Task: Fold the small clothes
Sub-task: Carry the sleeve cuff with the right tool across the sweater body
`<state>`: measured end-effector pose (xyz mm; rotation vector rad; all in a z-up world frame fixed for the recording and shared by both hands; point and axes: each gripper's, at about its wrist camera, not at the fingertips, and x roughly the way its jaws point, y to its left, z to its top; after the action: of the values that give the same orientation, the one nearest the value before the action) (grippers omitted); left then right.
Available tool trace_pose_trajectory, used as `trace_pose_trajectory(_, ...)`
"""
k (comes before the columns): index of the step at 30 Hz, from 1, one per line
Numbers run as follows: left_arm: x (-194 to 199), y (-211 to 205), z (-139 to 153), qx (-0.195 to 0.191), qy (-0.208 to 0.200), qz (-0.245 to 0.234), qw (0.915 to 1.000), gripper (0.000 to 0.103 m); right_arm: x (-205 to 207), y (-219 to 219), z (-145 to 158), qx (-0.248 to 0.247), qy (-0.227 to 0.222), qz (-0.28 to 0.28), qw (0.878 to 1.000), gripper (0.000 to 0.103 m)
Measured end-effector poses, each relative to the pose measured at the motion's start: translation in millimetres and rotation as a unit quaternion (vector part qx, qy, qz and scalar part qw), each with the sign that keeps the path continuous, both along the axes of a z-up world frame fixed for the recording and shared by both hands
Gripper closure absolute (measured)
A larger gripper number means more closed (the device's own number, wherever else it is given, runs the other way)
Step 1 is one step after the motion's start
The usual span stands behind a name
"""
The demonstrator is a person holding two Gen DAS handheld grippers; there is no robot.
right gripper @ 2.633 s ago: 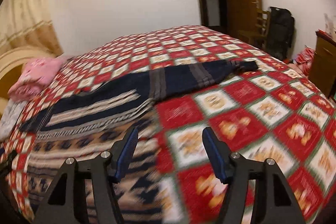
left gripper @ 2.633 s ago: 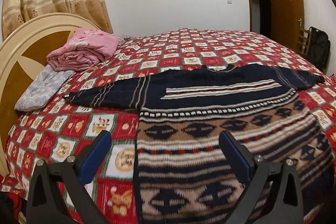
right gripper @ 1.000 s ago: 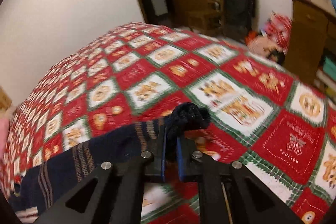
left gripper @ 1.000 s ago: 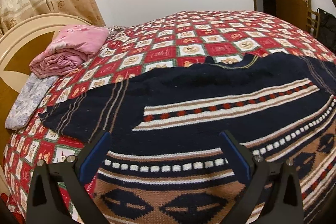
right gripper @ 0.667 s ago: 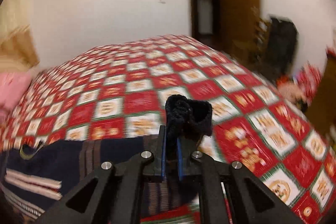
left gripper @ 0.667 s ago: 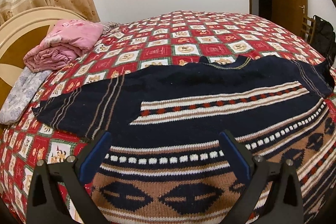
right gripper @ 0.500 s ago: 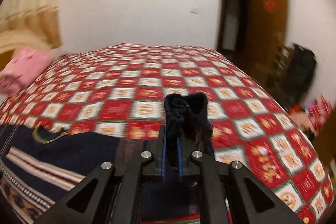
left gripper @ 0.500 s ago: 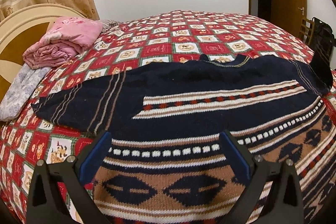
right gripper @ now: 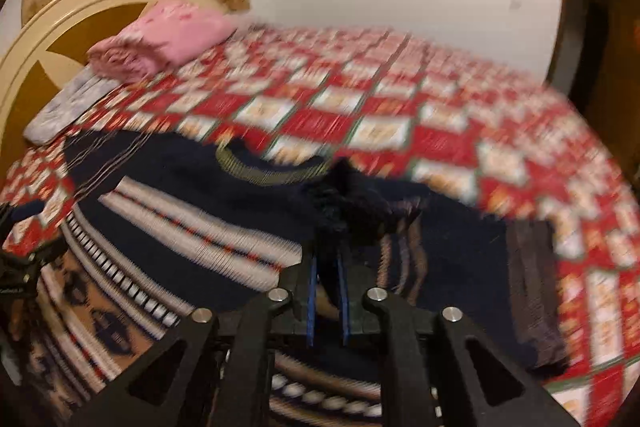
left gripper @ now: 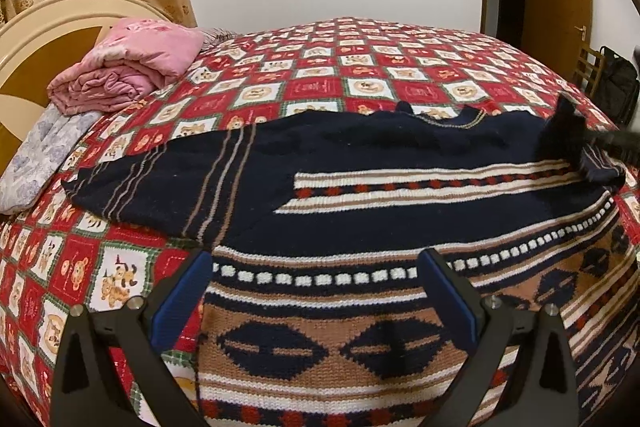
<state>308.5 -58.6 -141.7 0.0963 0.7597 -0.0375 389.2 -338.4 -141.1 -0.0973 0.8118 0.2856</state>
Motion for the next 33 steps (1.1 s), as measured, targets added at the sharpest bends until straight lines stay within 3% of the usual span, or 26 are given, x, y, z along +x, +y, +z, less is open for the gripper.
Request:
trace_pose_trajectory(1,1,-2,0,-0.003,0.003,-0.004,1.0000,0.000,-7,-4,-3,0.011,0.000,0.001,1.000,0.053)
trace_pose_trajectory(2,2,-5,0,-0.011,0.008,-0.010,0.9999,0.000,-15,-10,-3,0.027,-0.003,-0.002,1.000,0.051)
trace_pose_trajectory(6,9,-20,1,-0.031,0.019,-0.024,0.9990,0.000,-47,-54,1,0.083,-0.005,-0.043,0.996,0.050)
trace_pose_trajectory(11,26,-63,3,-0.076,0.042,-0.066,0.9940,0.001,-92,-103,8,0.089,-0.026,-0.119,0.989,0.049)
trace_pose_trajectory(14,40,-95,3,-0.096,0.049,-0.092,0.9899,0.009,-116,-117,12,0.076,-0.058,-0.146,0.985,0.046)
trace_pose_trajectory(16,53,-121,-1,-0.099,0.061,-0.108,0.9873,0.017,-127,-121,18,0.069,-0.084,-0.152,0.982,0.046)
trace_pose_trajectory(21,82,-171,-13,-0.106,0.090,-0.127,0.9821,0.021,-146,-127,28,0.079,-0.122,-0.150,0.978,0.046)
trace_pose_trajectory(24,97,-185,-17,-0.116,0.098,-0.123,0.9806,0.026,-155,-126,30,0.079,-0.141,-0.149,0.976,0.045)
trace_pose_trajectory(26,107,-188,-21,-0.133,0.111,-0.117,0.9779,0.027,-157,-128,29,0.089,-0.143,-0.145,0.975,0.039)
trace_pose_trajectory(30,119,-202,-36,-0.149,0.145,-0.114,0.9715,0.036,-156,-131,24,0.093,-0.142,-0.156,0.973,0.034)
trace_pose_trajectory(32,116,-206,-36,-0.142,0.133,-0.112,0.9745,0.049,-157,-130,23,0.083,-0.148,-0.158,0.973,0.034)
trace_pose_trajectory(33,116,-207,-36,-0.143,0.136,-0.113,0.9738,0.066,-157,-129,23,0.078,-0.152,-0.157,0.973,0.034)
